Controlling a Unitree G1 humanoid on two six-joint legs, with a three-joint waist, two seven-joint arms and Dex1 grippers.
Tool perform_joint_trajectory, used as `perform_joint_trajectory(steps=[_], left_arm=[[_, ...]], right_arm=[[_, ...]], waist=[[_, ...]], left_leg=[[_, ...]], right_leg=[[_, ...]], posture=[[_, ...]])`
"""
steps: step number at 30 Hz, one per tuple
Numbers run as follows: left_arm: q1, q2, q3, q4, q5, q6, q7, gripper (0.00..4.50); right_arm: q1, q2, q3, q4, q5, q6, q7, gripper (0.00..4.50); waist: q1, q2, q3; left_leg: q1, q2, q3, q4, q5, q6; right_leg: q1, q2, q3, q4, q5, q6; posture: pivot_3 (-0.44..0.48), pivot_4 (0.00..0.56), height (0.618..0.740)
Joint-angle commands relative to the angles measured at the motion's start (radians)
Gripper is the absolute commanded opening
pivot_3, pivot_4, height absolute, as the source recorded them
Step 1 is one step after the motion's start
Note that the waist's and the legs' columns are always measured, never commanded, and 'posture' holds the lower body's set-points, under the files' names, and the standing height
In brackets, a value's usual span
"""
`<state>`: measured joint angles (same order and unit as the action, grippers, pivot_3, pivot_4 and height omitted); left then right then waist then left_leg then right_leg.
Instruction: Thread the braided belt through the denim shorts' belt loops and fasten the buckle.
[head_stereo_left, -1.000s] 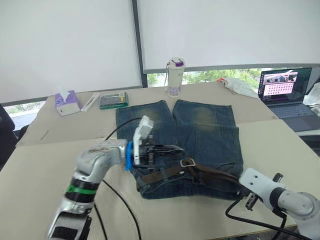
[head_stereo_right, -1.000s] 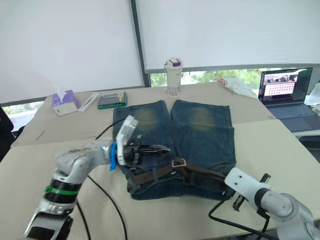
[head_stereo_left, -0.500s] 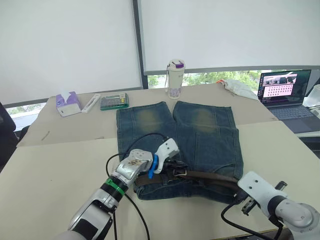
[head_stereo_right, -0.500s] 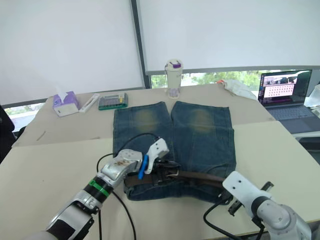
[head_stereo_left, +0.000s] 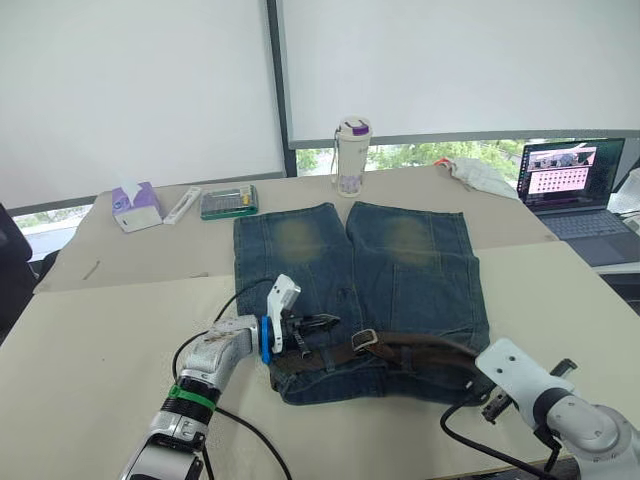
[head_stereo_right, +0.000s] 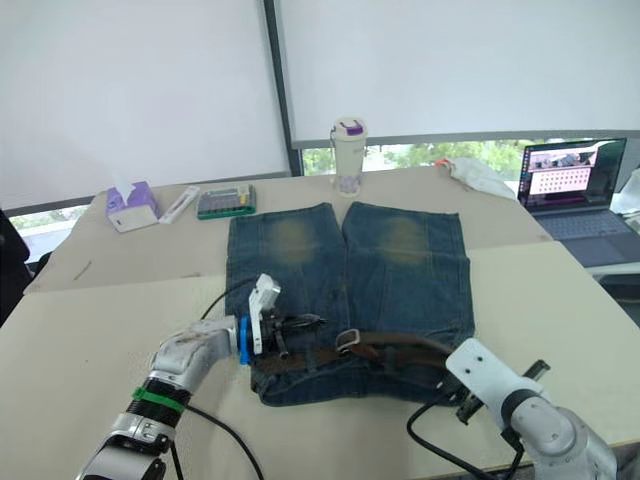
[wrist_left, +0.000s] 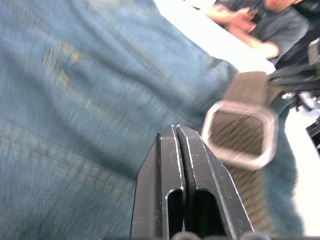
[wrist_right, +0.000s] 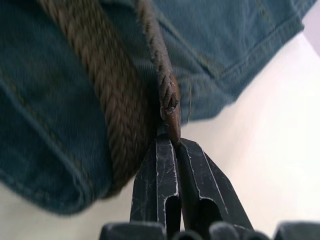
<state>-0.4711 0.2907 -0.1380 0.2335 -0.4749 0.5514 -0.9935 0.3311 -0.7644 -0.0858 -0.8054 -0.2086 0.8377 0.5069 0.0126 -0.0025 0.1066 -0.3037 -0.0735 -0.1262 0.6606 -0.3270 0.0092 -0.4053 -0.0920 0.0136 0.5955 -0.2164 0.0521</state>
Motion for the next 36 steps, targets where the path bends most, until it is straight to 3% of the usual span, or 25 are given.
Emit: perform_joint_trajectory(steps=[1, 7, 10, 14, 21, 27, 32, 35, 36], left_arm=[[0.023, 0.022, -0.017, -0.126, -0.008, 0.007, -0.027, 0.08], [0.015, -0.004, -0.041, -0.238, -0.014, 0.065, 0.024, 0.08], [-0.053, -0.063, -0.064, -0.207, 0.009, 0.099, 0.080, 0.08], [-0.081, -0.050, -0.131, -0.156, 0.068, 0.109, 0.069, 0.08], [0.012, 0.095, -0.238, -0.019, 0.247, -0.039, 0.040, 0.00], [0.066, 0.141, -0.198, -0.014, 0.251, -0.098, 0.035, 0.00], [0.094, 0.069, -0.034, -0.130, 0.100, -0.062, 0.086, 0.00], [0.129, 0.091, 0.036, -0.255, 0.066, -0.037, 0.116, 0.00], [0.167, 0.128, 0.064, -0.341, 0.029, -0.004, 0.101, 0.25]], right_arm=[[-0.027, 0.004, 0.011, -0.028, 0.023, -0.051, 0.021, 0.00], [0.004, 0.011, -0.008, -0.070, 0.127, -0.066, 0.121, 0.00], [0.047, -0.021, -0.052, -0.093, 0.155, -0.073, 0.174, 0.00], [0.061, -0.033, -0.140, -0.117, 0.240, -0.051, 0.244, 0.00], [0.053, -0.003, -0.295, -0.208, 0.381, 0.040, 0.288, 2.42], [-0.042, 0.056, -0.241, -0.212, 0.455, 0.048, 0.229, 2.42], [-0.095, 0.166, -0.180, -0.138, 0.497, -0.024, 0.169, 2.42], [-0.065, 0.175, -0.178, -0.120, 0.521, -0.073, 0.194, 3.23], [-0.047, 0.185, -0.198, -0.116, 0.543, -0.089, 0.205, 3.61]], waist=[[-0.001, 0.000, 0.000], [0.002, 0.000, 0.003], [0.009, -0.001, 0.003], [0.001, -0.001, 0.004], [-0.006, 0.000, 0.005], [-0.004, 0.002, 0.004], [0.000, 0.002, 0.005], [0.000, 0.002, 0.007], [-0.001, 0.002, 0.007]], left_leg=[[0.000, 0.000, 0.000, 0.000, 0.000, 0.000], [0.000, 0.001, 0.000, -0.001, 0.000, 0.000], [0.000, 0.000, -0.001, 0.000, 0.000, 0.001], [-0.003, 0.000, 0.000, 0.000, -0.001, 0.001], [-0.002, 0.002, 0.000, -0.002, -0.001, 0.001], [0.001, 0.002, 0.000, -0.003, -0.004, 0.006], [0.001, 0.002, 0.000, -0.002, -0.003, 0.005], [0.000, 0.002, -0.001, -0.002, -0.002, 0.003], [-0.001, 0.002, -0.001, -0.002, -0.002, 0.002]], right_leg=[[0.000, 0.000, 0.000, 0.000, 0.000, 0.000], [0.000, 0.001, 0.000, 0.000, 0.000, 0.000], [0.001, 0.000, -0.001, 0.000, 0.000, 0.001], [0.002, 0.000, 0.000, -0.001, -0.001, 0.002], [0.002, 0.003, 0.000, 0.000, 0.000, 0.000], [0.003, 0.002, 0.001, 0.000, -0.001, 0.001], [0.000, 0.000, 0.000, 0.000, -0.001, 0.000], [-0.002, 0.000, 0.000, 0.000, 0.001, -0.002], [-0.002, 0.000, 0.000, 0.000, 0.003, -0.005]], posture=[[0.000, 0.150, 0.740], [0.000, 0.150, 0.740], [0.000, 0.150, 0.740], [0.000, 0.150, 0.740], [0.000, 0.150, 0.740], [0.000, 0.150, 0.740], [0.000, 0.150, 0.740], [0.000, 0.150, 0.740], [0.000, 0.150, 0.740]])
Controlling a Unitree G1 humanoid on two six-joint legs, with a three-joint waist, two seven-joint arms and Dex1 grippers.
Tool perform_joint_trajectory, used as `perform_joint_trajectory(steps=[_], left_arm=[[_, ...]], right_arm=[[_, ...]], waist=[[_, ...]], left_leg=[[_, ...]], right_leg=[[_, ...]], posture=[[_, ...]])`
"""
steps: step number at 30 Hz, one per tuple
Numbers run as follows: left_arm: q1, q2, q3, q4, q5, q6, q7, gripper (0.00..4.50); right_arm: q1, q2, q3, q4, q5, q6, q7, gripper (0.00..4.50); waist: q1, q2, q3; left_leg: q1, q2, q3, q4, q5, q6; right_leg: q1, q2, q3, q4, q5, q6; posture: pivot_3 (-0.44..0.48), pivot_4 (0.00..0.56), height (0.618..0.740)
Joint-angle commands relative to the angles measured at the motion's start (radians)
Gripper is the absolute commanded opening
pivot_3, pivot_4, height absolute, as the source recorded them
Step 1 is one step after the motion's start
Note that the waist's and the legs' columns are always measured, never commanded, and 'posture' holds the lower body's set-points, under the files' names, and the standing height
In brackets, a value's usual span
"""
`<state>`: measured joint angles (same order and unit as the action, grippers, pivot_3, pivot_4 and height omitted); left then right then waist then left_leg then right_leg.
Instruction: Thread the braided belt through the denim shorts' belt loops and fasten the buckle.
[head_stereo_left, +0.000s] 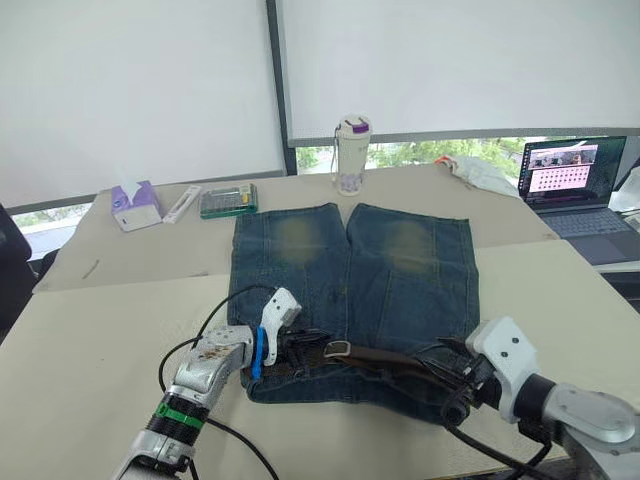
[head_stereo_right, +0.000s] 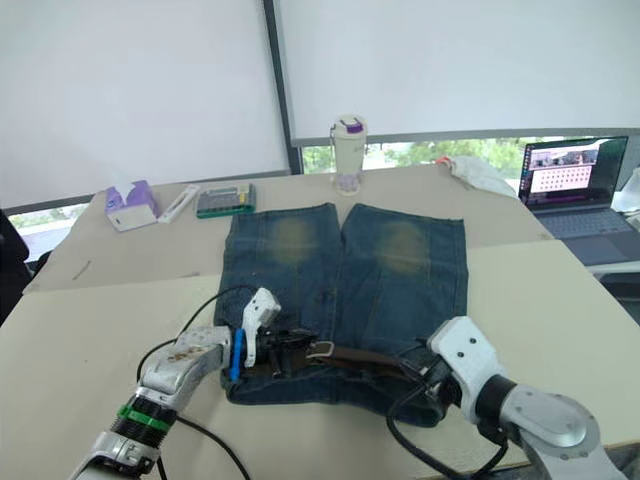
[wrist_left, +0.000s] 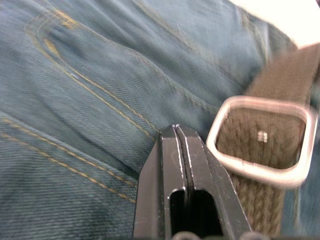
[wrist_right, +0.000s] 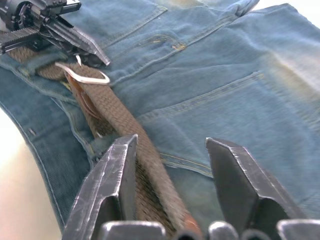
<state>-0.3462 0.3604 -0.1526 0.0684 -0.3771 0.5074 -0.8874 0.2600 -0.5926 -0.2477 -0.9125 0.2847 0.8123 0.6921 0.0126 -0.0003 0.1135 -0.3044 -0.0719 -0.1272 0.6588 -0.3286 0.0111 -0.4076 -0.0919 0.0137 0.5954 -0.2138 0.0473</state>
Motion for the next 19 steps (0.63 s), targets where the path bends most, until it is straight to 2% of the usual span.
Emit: perform_joint_trajectory(steps=[1, 3, 7, 11, 14, 19], left_arm=[[0.070, 0.083, 0.098, -0.236, -0.098, 0.067, -0.016, 0.56], [0.144, 0.162, 0.139, -0.371, -0.155, 0.107, -0.052, 1.17], [0.298, 0.290, 0.280, -0.534, -0.248, 0.156, -0.068, 2.56], [0.460, 0.372, 0.413, -0.569, -0.265, 0.127, -0.099, 3.89], [0.545, 0.404, 0.471, -0.562, -0.268, 0.106, -0.126, 3.89], [0.565, 0.411, 0.465, -0.506, -0.279, 0.096, -0.153, 3.89]], right_arm=[[0.038, 0.020, -0.051, -0.005, 0.068, -0.076, 0.025, 3.98], [0.096, 0.016, -0.108, -0.003, 0.095, -0.108, 0.056, 4.50], [0.245, 0.001, -0.300, 0.000, 0.157, -0.175, 0.145, 4.50], [0.372, -0.014, -0.457, 0.019, 0.198, -0.246, 0.236, 4.50], [0.426, -0.025, -0.526, 0.040, 0.218, -0.295, 0.288, 4.50], [0.424, -0.063, -0.516, 0.069, 0.210, -0.333, 0.306, 4.50]], waist=[[-0.004, 0.001, 0.001], [-0.006, 0.002, 0.002], [-0.001, 0.006, 0.004], [0.002, 0.006, 0.007], [0.000, 0.005, 0.008], [0.000, 0.004, 0.009]], left_leg=[[0.000, 0.000, 0.000, 0.000, 0.001, -0.001], [0.000, 0.001, 0.000, -0.001, 0.001, -0.002], [0.000, 0.001, 0.000, -0.001, -0.003, 0.005], [0.001, 0.001, 0.000, -0.003, -0.005, 0.007], [0.001, 0.001, 0.002, -0.006, -0.004, 0.007], [0.001, 0.001, 0.002, -0.008, -0.004, 0.006]], right_leg=[[-0.001, 0.000, 0.000, 0.000, 0.000, 0.000], [-0.001, 0.001, 0.001, 0.000, 0.000, 0.000], [-0.001, 0.000, 0.001, 0.000, -0.001, 0.002], [0.004, 0.000, 0.000, 0.000, -0.005, 0.006], [0.005, 0.000, 0.000, -0.001, -0.005, 0.007], [0.005, 0.000, 0.000, -0.001, -0.006, 0.006]], posture=[[0.000, 0.150, 0.740], [0.000, 0.150, 0.740], [0.000, 0.150, 0.740], [0.000, 0.150, 0.740], [0.000, 0.150, 0.740], [0.000, 0.150, 0.740]])
